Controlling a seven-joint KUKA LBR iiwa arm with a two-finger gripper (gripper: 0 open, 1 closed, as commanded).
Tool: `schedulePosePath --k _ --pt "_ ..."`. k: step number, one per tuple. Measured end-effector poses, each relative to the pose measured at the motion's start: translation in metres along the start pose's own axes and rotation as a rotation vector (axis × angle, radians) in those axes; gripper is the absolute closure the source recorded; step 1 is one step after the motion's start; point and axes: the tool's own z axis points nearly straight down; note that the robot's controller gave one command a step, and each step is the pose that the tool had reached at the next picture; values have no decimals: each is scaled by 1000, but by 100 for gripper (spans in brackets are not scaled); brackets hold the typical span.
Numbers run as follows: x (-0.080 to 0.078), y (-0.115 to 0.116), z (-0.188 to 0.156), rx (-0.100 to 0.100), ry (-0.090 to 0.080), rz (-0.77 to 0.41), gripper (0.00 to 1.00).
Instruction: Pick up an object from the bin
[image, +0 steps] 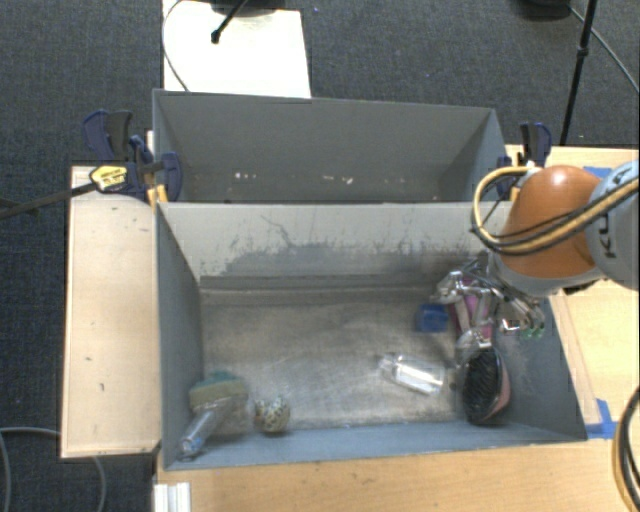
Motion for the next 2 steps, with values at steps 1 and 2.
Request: schedulePosePath --k 1,2 --pt "-2 3 0 -1 -2 -6 100" --pt "-17 4 -134 2 -8 -307 100"
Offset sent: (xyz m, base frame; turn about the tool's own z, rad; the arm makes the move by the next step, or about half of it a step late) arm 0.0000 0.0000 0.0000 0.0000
